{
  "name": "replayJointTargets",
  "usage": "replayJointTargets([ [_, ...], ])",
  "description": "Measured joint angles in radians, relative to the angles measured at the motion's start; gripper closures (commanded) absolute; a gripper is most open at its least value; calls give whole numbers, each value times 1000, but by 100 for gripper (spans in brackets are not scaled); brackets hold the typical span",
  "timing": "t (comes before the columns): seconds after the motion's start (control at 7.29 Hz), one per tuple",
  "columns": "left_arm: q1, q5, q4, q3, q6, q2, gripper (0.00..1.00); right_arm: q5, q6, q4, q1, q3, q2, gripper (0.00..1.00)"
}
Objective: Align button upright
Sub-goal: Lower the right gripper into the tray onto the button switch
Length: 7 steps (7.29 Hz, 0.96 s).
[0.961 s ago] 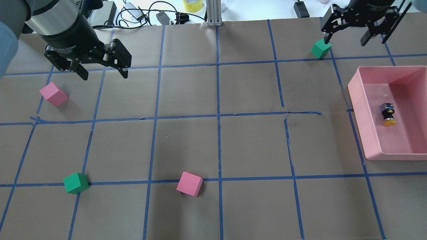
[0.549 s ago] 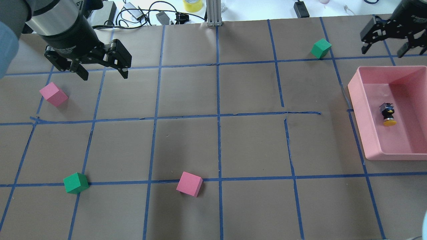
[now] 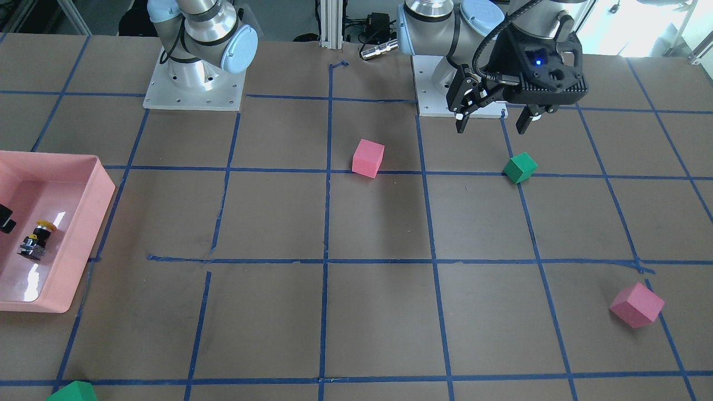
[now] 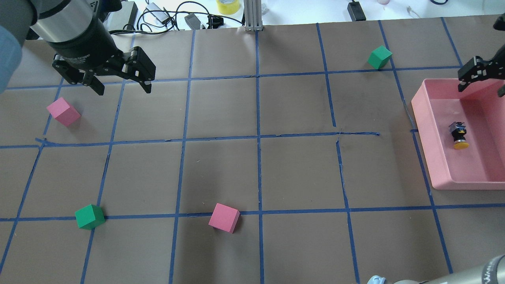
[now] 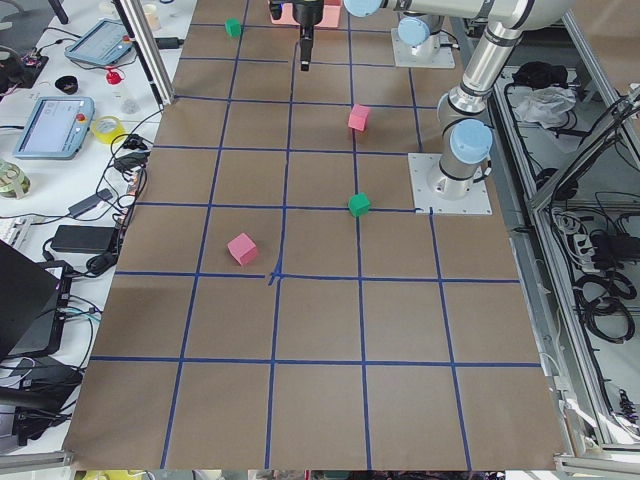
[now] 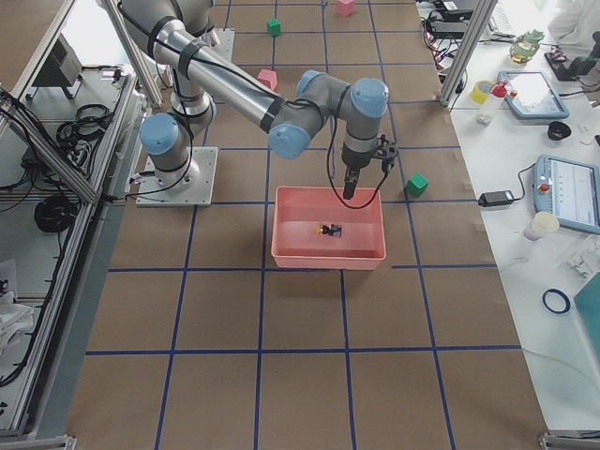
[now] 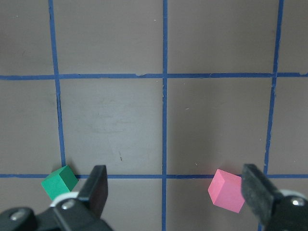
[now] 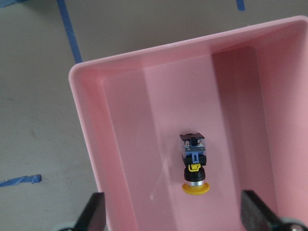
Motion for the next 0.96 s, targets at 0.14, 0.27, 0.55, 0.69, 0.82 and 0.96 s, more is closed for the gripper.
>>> replayJointTargets([
  [0.14,0,0,0,0,0,-1,0,16,-45,-64,-26,58,2,0],
  [0.27,0,1,0,0,0,-1,0,23,-96,-111,-42,99,7,0],
  [0.55,-1,1,1,0,0,-1,0,31,-159,-188,-62,142,30,0],
  [0.69,-1,2,1,0,0,-1,0,40,-167,-225,-66,150,55,0],
  [0.82,-1,3,1,0,0,-1,0,49,-172,-266,-67,153,84,0],
  [0.96,-1,3,2,0,0,-1,0,54,-173,-290,-68,155,100,0],
])
